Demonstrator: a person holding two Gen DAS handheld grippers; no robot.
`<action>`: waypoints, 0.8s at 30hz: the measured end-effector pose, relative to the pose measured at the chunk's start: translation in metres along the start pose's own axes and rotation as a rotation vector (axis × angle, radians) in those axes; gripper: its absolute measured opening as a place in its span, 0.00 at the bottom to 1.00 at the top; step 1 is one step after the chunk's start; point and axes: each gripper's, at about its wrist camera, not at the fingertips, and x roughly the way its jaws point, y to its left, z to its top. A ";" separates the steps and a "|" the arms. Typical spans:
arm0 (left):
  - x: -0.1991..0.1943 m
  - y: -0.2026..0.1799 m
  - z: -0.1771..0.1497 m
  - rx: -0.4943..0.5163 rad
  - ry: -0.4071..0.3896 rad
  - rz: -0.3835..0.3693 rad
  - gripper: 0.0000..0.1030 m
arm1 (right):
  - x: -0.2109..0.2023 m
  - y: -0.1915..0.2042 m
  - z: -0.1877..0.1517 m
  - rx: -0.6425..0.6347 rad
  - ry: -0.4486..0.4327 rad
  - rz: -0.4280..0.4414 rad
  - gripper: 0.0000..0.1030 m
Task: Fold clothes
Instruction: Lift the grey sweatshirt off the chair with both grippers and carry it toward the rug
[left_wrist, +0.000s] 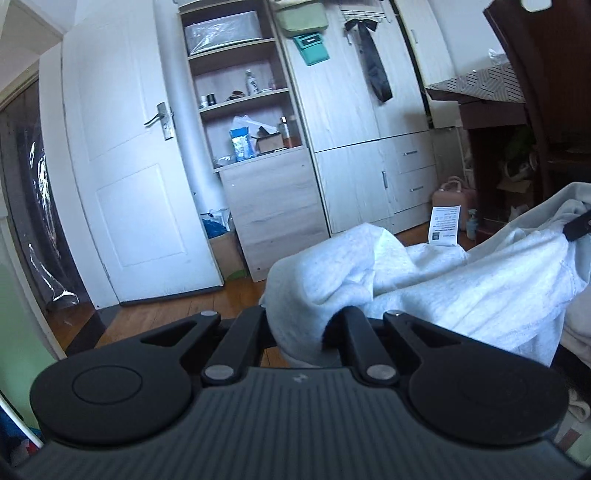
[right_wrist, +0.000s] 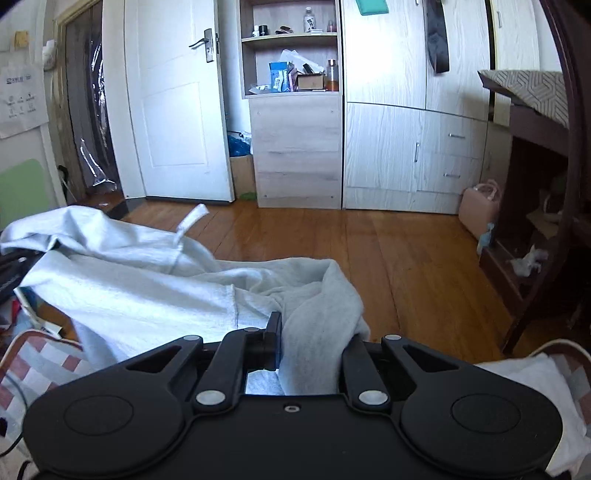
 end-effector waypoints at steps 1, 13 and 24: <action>0.001 0.010 0.001 -0.021 -0.005 0.007 0.04 | 0.003 0.006 0.008 0.005 -0.005 -0.003 0.12; 0.000 0.104 -0.048 -0.130 0.102 -0.031 0.04 | 0.066 0.068 0.001 0.108 0.350 0.125 0.12; 0.053 0.133 -0.111 -0.183 0.238 0.060 0.04 | 0.172 0.131 -0.031 -0.234 0.349 -0.158 0.06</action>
